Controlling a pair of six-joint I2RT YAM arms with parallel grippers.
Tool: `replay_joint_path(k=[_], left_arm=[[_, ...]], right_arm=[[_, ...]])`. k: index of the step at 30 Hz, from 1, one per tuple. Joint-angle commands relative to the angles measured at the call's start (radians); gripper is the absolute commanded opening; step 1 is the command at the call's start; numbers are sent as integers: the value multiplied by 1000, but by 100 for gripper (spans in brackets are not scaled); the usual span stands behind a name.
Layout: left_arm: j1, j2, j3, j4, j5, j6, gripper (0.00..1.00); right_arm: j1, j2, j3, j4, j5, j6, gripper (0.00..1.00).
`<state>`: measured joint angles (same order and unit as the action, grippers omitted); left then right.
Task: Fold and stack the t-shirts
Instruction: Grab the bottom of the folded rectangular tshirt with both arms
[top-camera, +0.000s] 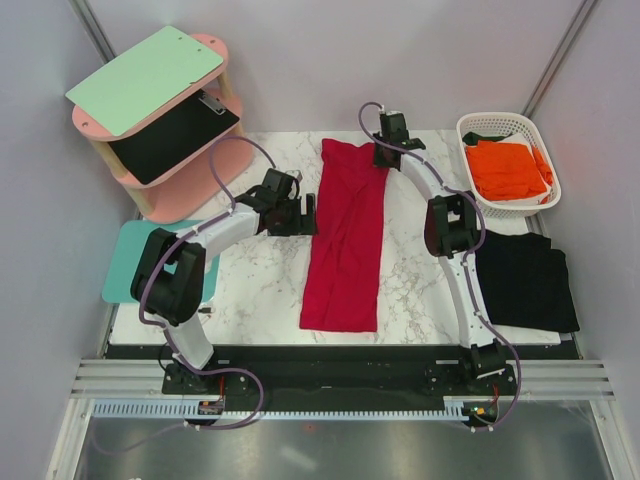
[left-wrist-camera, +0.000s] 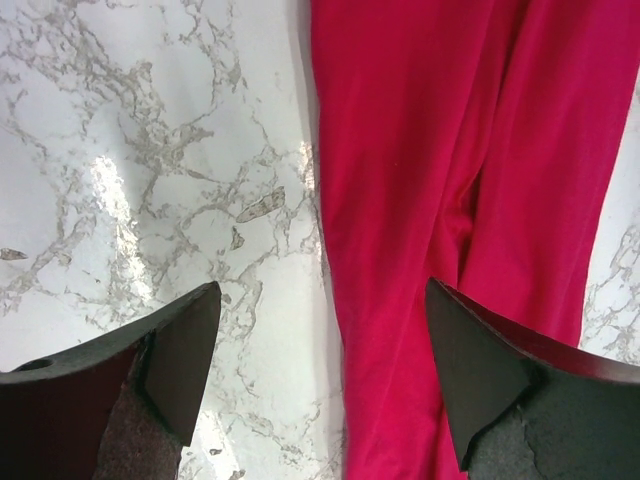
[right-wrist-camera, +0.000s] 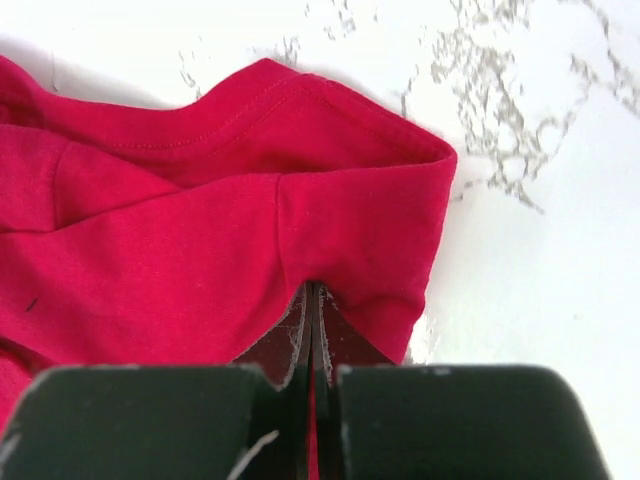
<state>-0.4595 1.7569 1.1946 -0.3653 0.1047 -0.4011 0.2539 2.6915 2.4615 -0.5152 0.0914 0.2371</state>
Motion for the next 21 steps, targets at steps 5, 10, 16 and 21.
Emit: replay_joint_path(k=[5, 10, 16, 21], left_arm=[[5, -68, -29, 92, 67, -2, 89], [5, -112, -90, 131, 89, -18, 90], [5, -145, -151, 132, 111, -39, 89], [5, -221, -245, 166, 213, -73, 89]], right_arm=[[22, -218, -267, 286, -61, -87, 2], [59, -501, -488, 320, -90, -21, 2], [175, -613, -703, 207, -211, 16, 2], [245, -628, -870, 205, -329, 88, 7]])
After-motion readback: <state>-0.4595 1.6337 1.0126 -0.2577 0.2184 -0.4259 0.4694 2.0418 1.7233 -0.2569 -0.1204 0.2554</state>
